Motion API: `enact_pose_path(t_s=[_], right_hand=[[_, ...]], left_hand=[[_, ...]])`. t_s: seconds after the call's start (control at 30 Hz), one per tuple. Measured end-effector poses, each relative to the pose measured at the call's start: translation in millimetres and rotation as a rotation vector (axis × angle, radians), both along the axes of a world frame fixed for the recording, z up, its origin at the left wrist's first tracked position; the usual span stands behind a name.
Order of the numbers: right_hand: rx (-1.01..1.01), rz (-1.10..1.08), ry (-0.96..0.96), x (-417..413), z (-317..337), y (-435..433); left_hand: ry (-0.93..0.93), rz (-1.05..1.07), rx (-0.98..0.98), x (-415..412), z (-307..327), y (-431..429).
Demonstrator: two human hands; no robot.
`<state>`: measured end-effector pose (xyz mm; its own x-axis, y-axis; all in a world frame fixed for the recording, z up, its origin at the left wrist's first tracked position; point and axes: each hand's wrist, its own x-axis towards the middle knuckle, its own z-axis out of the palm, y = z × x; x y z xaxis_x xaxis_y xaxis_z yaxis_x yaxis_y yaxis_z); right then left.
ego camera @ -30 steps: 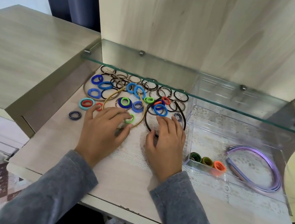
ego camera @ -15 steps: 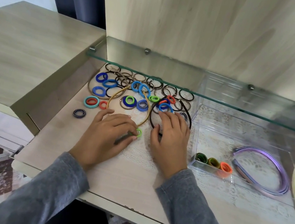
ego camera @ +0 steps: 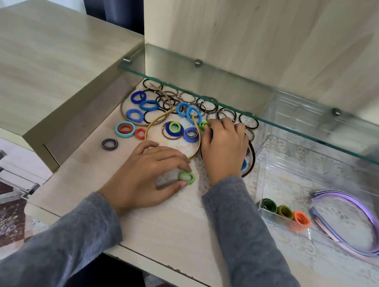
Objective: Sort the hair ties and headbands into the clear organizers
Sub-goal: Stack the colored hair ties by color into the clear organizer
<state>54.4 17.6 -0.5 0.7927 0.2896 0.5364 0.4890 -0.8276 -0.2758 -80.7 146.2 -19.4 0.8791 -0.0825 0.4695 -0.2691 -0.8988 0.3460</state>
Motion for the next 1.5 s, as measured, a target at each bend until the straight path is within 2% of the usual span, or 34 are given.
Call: enact_pose_path(t_s=[0.17,0.33,0.5,0.77,0.9,1.0,1.17,1.23,1.3,1.43,1.5], right_hand=[[-0.151,-0.019,0.104,7,12,8],[-0.244,-0.035,0.165,9,19,14],[-0.273,-0.057,0.190,10,21,16],[-0.033,0.043,0.082,3,14,7],[0.144,0.191,0.155,-5,7,-8],[0.225,0.302,0.182,-17,1,-21],[0.213,0.416,0.147,-36,-9,-36],[0.233,0.443,0.146,-40,-13,-42],[0.253,0.472,0.137,-43,-16,-47],[0.249,0.525,0.152,-47,-14,-49],[0.237,0.545,0.157,-49,-12,-51]], left_hand=[[0.017,0.123,-0.040,-2,1,-2],[0.109,0.301,-0.040,3,-3,-1],[0.152,0.366,-0.098,5,-5,-1],[0.188,0.375,-0.096,6,-5,0],[0.203,0.359,-0.125,5,-3,0],[0.200,0.335,-0.232,7,-4,3],[0.146,0.274,-0.531,12,1,11],[0.145,0.281,-0.573,13,3,13],[0.147,0.323,-0.478,16,5,13],[0.135,0.484,-0.076,26,7,10],[0.087,0.519,0.007,31,8,10]])
